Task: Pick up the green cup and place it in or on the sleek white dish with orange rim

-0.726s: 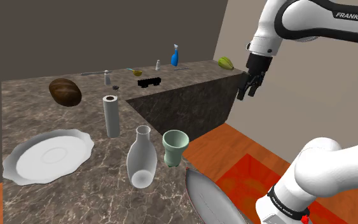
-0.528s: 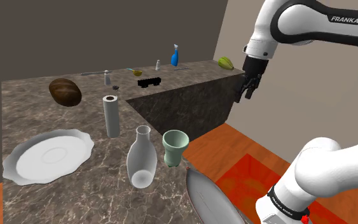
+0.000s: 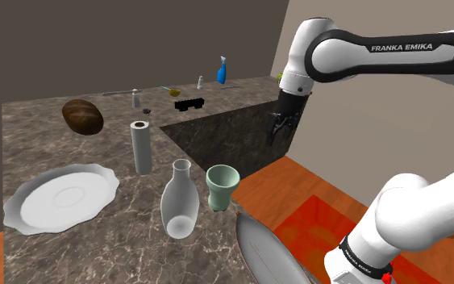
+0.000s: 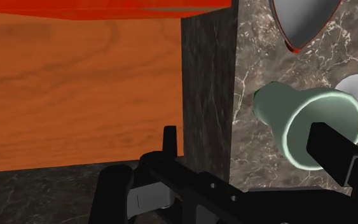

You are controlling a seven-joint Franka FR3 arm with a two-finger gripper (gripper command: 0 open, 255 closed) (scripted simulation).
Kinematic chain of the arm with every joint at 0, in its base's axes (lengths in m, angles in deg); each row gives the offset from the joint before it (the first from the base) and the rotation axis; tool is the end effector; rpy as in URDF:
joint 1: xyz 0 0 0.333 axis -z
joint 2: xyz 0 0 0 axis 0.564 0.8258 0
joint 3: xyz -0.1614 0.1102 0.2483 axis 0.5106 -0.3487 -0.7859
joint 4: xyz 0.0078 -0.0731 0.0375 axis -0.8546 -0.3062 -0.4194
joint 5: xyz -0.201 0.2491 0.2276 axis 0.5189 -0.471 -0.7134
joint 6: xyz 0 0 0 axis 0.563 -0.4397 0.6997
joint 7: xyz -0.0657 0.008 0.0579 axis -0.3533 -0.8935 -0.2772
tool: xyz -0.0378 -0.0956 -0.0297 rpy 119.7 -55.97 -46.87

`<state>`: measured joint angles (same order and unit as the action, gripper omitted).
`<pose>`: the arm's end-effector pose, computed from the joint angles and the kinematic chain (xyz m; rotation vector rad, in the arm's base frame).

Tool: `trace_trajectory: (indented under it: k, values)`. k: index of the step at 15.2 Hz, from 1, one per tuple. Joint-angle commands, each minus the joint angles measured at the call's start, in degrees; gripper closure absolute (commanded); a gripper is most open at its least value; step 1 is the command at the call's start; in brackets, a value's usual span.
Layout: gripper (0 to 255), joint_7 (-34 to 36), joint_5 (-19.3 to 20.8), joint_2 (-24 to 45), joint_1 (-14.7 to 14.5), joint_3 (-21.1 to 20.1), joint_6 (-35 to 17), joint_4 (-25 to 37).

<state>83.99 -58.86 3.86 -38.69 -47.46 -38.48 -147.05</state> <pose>0.3603 0.0740 0.5136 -3.0459 0.0173 0.0705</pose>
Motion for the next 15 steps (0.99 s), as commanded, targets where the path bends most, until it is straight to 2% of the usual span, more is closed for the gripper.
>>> trace_trajectory:
  k: [1,10,15]
  values:
    - [0,1.18,-1.22,2.47,-0.73,-1.38,-3.78,-0.76]
    - [0,6.15,-4.68,17.75,-3.46,-7.27,-18.99,1.37]
    - [0,6.36,-5.01,20.11,-3.82,-7.97,-22.98,-0.11]
